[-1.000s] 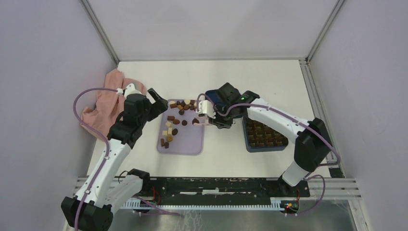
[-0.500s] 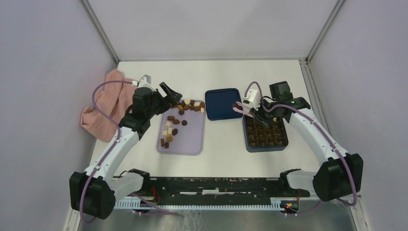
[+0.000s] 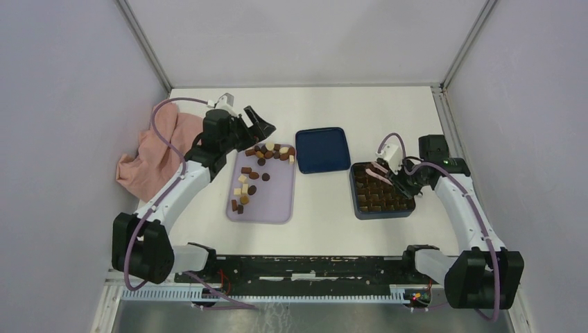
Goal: Pack the chocolate
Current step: Place the fake chocolate in the packing box.
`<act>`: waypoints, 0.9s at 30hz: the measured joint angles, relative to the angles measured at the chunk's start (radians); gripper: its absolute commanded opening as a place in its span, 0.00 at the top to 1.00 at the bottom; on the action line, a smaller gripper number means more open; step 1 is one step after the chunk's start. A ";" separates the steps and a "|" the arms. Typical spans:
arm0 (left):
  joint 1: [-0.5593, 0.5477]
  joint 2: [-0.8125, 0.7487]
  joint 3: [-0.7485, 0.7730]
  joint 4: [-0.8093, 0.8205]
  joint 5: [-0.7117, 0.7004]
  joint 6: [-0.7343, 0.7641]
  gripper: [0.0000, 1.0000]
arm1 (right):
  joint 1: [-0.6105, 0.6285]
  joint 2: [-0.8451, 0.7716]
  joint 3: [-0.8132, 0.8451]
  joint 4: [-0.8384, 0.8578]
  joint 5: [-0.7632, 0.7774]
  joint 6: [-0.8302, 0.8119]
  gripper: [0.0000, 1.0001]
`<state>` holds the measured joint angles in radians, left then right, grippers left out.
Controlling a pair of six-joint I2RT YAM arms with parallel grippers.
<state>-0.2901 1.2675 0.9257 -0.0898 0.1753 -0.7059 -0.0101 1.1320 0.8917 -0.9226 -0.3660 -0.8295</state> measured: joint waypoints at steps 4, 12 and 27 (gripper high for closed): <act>-0.011 0.042 0.032 0.035 0.020 0.017 0.08 | -0.029 -0.015 -0.021 -0.023 0.031 -0.023 0.73; -0.022 0.004 0.015 0.040 0.018 0.050 0.07 | -0.096 -0.013 -0.042 -0.066 0.072 -0.096 0.72; -0.022 -0.038 0.005 0.041 0.014 0.050 0.06 | -0.102 0.078 -0.071 -0.044 0.069 -0.134 0.66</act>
<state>-0.3119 1.2297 0.9306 -0.0490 0.1894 -0.6563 -0.1123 1.2098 0.8204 -0.9665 -0.2966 -0.9634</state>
